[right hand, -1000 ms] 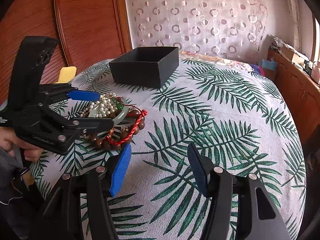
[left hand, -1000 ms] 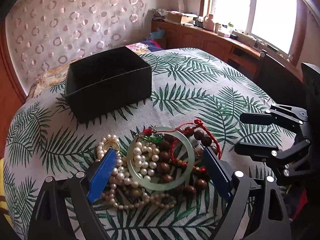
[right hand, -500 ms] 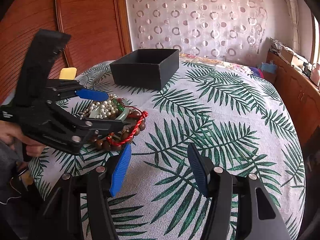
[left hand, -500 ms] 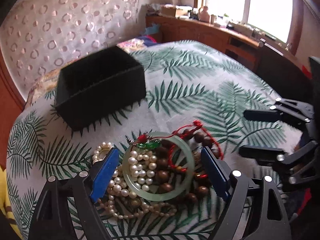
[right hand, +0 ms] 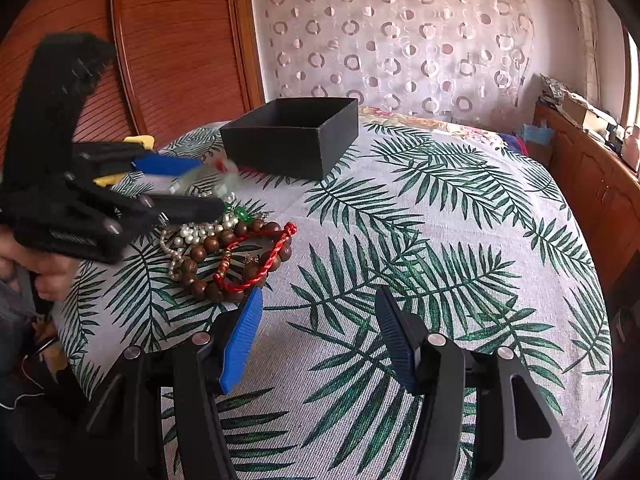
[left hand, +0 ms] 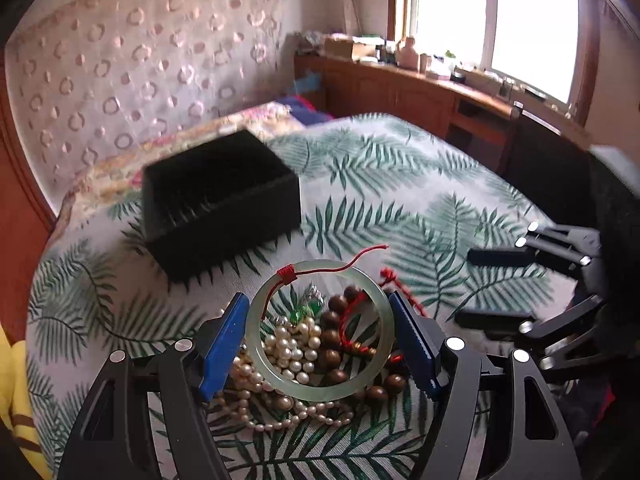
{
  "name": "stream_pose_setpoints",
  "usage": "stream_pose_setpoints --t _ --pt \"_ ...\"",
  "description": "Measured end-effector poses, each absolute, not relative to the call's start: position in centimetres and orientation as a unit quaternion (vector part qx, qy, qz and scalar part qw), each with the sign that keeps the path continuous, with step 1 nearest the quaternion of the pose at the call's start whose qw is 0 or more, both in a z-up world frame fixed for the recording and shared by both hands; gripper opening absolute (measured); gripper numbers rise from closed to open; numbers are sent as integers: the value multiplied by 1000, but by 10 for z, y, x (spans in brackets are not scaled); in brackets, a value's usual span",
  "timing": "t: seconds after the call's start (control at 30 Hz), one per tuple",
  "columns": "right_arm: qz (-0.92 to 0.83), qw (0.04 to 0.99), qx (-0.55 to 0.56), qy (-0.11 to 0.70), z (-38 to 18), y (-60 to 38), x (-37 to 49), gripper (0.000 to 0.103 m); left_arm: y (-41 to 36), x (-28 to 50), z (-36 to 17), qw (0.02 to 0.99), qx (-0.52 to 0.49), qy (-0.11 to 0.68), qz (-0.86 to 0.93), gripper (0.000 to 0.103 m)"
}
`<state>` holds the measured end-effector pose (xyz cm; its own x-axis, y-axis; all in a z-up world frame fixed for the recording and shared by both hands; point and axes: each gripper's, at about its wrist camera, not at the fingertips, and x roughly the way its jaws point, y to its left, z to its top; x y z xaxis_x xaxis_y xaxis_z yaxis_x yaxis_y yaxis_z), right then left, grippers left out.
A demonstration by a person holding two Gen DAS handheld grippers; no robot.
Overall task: Organize jewelry
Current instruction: 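Close the left gripper on the pale green jade bangle, then lift the jade bangle with the left gripper while the right gripper grasps the red bead bracelet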
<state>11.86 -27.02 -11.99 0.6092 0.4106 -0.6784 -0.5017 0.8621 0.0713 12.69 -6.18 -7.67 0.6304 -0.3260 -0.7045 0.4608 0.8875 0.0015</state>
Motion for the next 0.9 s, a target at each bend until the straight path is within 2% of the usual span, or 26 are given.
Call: stream_pose_setpoints --t 0.33,0.57,0.8,0.9 --pt "257 890 -72 369 -119 -262 125 61 -39 112 -47 918 70 332 -206 69" --pt "286 878 -44 382 -115 -251 140 34 -24 103 -54 921 48 332 -197 69" --pt "305 859 -15 411 -117 -234 164 25 -16 101 -60 921 36 335 -196 69" --pt "299 856 -15 422 -121 -232 169 17 -16 99 -61 921 35 335 -196 69"
